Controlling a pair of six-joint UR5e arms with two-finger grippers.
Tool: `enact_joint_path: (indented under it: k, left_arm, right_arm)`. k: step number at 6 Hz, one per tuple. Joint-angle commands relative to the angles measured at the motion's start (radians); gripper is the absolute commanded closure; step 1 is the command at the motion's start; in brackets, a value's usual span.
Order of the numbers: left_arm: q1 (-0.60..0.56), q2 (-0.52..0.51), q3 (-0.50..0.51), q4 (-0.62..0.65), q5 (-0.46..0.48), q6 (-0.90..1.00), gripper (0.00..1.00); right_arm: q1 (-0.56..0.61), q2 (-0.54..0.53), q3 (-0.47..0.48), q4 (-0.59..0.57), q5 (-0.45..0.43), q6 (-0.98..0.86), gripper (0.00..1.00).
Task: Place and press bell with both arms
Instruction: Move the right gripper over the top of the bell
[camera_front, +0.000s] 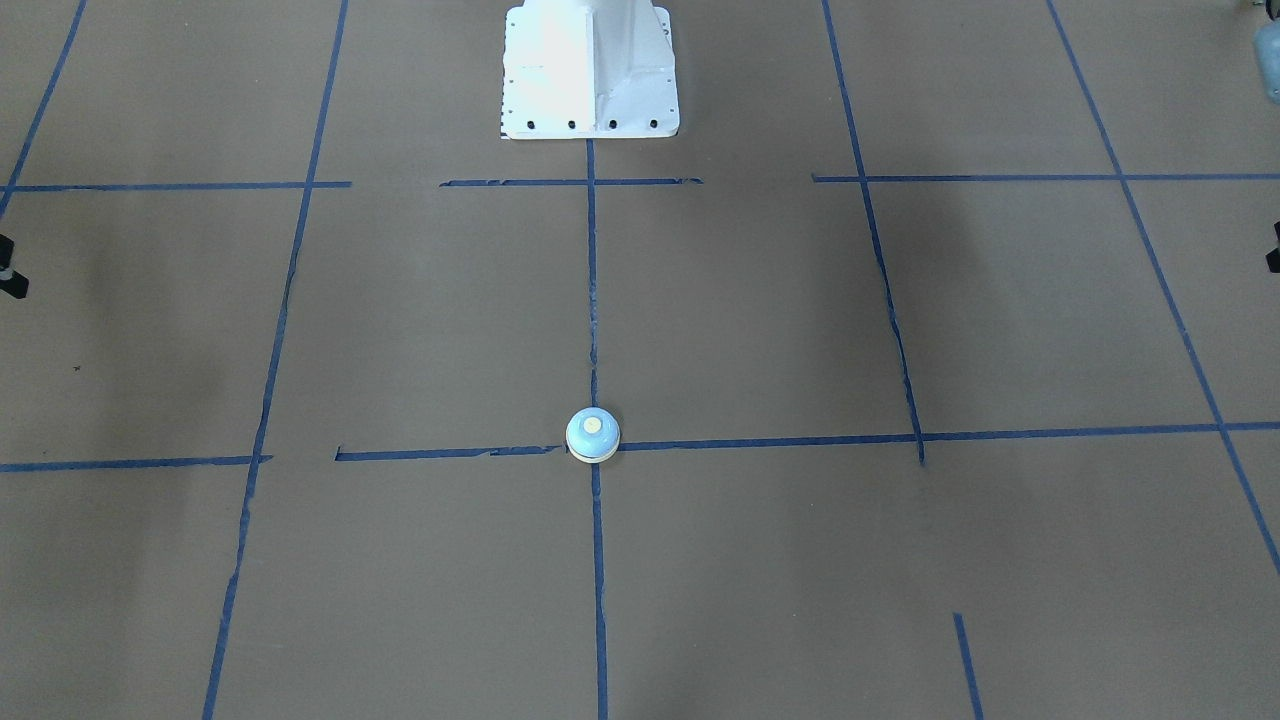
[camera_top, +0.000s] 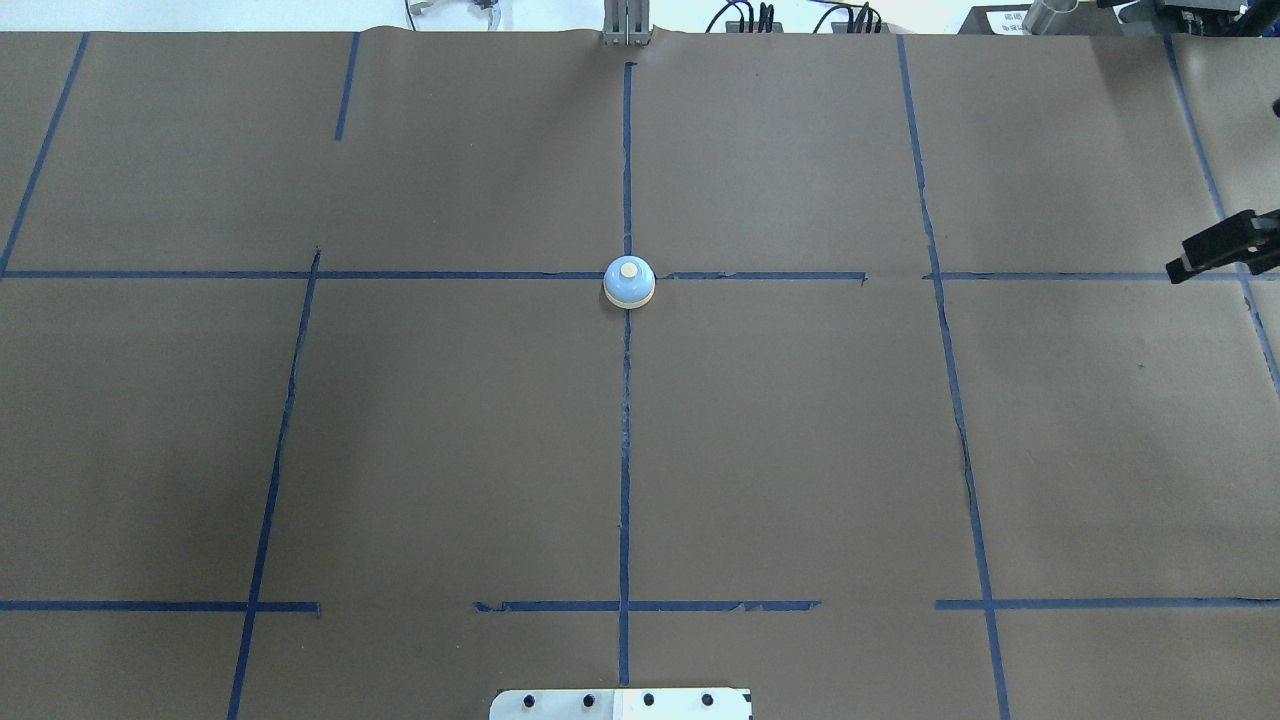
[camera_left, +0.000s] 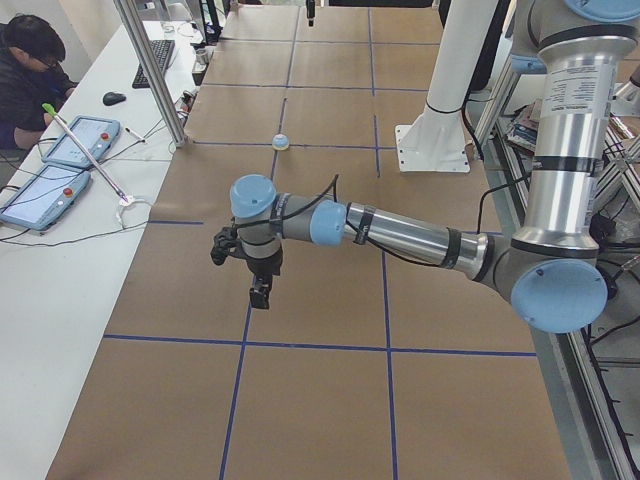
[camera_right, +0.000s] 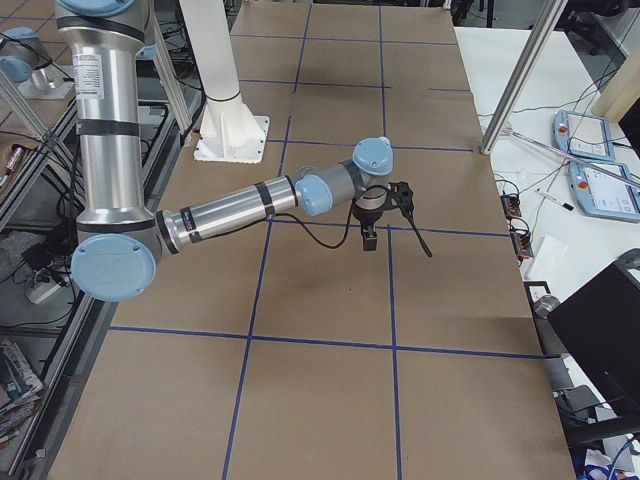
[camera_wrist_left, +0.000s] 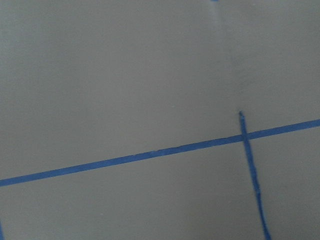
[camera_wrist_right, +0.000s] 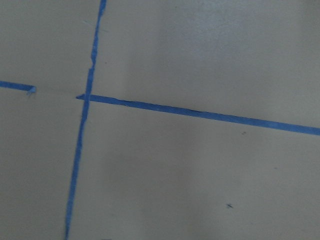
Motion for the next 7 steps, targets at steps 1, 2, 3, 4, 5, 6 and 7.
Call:
enact_joint_path:
  k: [1,2,3,4,5,6,7]
  left_arm:
    - [-0.06,0.103,-0.003,-0.015,-0.081,0.041,0.0]
    - [-0.06,0.12,-0.018,-0.016,-0.083,0.033,0.0]
    - [-0.06,0.12,-0.018,-0.015,-0.083,0.032,0.0]
    - [-0.06,0.12,-0.019,-0.016,-0.083,0.03,0.0]
    - [-0.06,0.12,-0.019,-0.015,-0.083,0.029,0.0]
    - [-0.06,0.119,-0.019,-0.015,-0.083,0.029,0.0]
    - [-0.06,0.119,-0.019,-0.015,-0.084,0.029,0.0]
  right_arm:
    - [-0.279,0.22,-0.01,-0.015,-0.141,0.351,0.0]
    - [-0.381,0.33,-0.05,-0.016,-0.233,0.508,0.0]
    - [-0.45,0.48,-0.156,-0.047,-0.299,0.586,0.0]
    - [-0.499,0.655,-0.335,-0.061,-0.359,0.649,0.01]
    - [-0.521,0.751,-0.449,-0.056,-0.373,0.669,0.05]
    - [-0.529,0.857,-0.571,-0.053,-0.375,0.689,0.12]
    - [-0.534,0.978,-0.725,-0.05,-0.375,0.72,0.37]
